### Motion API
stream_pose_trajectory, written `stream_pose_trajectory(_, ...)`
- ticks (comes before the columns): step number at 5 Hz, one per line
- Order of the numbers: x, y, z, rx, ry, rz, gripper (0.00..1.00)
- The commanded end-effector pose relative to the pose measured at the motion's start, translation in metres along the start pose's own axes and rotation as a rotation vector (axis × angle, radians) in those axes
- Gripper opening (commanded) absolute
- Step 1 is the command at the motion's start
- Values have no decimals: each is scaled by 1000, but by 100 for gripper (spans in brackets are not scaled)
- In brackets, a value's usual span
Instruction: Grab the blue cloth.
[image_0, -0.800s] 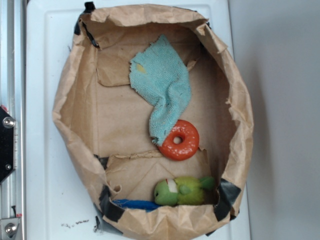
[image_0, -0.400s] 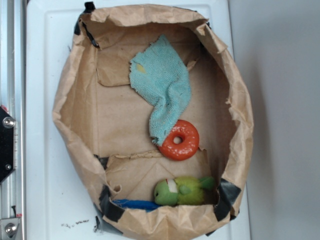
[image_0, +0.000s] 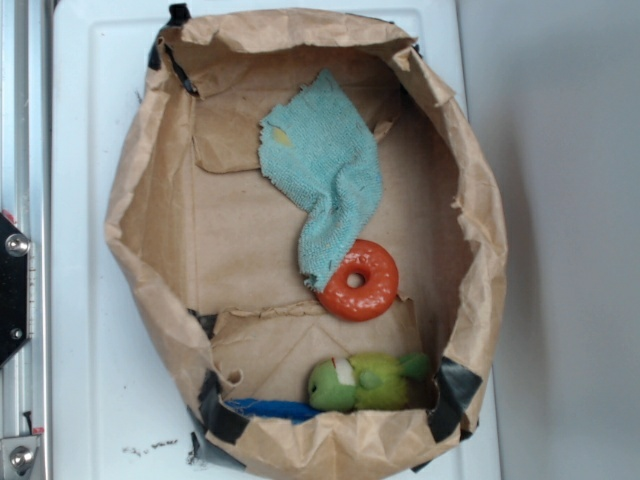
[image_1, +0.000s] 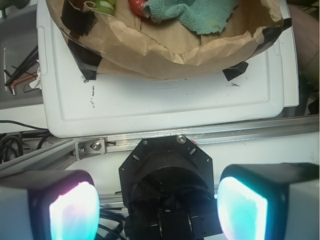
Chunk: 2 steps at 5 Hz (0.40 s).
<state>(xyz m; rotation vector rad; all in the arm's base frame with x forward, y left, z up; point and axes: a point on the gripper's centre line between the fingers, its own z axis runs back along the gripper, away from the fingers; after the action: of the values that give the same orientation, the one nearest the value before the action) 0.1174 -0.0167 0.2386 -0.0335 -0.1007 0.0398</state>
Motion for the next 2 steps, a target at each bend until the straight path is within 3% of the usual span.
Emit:
stream_pose_trajectory(1,40,5,-10,40,-87,48,100)
stream_pose_trajectory(2,88,23,-32,65,-177,144,100)
